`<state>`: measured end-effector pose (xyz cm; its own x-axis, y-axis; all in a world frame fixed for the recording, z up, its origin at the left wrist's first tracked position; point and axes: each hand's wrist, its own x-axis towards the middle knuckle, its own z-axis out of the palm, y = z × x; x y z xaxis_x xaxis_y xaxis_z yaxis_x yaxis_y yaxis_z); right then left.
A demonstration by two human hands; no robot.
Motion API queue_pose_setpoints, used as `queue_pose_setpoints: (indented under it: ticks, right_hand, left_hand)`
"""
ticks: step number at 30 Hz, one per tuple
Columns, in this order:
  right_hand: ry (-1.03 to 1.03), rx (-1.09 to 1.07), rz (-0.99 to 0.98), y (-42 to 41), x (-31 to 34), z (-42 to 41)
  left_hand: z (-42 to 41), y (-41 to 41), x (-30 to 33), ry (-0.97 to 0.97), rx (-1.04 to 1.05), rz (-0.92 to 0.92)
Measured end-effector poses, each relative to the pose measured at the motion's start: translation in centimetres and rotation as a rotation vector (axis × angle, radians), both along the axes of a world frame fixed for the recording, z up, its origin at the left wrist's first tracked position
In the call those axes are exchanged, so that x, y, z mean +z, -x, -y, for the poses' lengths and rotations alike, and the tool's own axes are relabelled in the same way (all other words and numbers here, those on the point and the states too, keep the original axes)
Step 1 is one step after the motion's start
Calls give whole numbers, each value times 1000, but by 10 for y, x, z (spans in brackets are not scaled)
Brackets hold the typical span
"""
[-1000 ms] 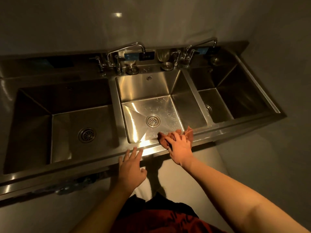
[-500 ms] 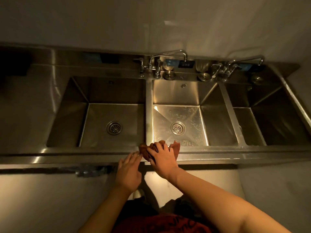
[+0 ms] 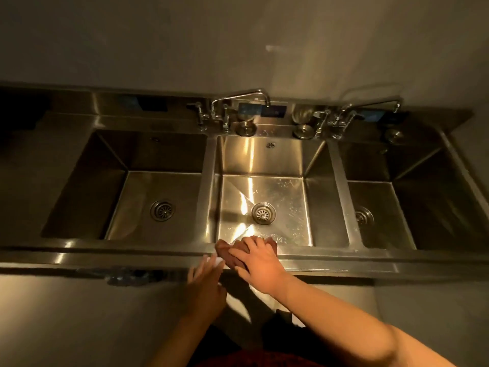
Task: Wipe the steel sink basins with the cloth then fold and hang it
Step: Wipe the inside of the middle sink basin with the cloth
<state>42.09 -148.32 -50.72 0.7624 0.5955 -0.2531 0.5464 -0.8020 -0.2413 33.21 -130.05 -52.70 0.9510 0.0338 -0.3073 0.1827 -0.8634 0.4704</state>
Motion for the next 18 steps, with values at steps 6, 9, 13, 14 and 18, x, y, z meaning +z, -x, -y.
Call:
queue_pose_setpoints:
  ticks: [6, 9, 13, 14, 18]
  right_hand:
    - [31, -113, -17, -5, -7, 134]
    - [-17, -185, -3, -7, -9, 191]
    - [-147, -253, 27, -8, -16, 254]
    - [-182, -266, 39, -9, -17, 266]
    - [-194, -413, 109, -12, -23, 311]
  left_hand:
    - [120, -30, -1, 59, -154, 40]
    - [171, -45, -2, -51, -338, -26]
    - [223, -57, 4, -17, -414, -71]
    - [232, -59, 6, -8, -424, -65]
    - [261, -67, 6, 19, -490, -62]
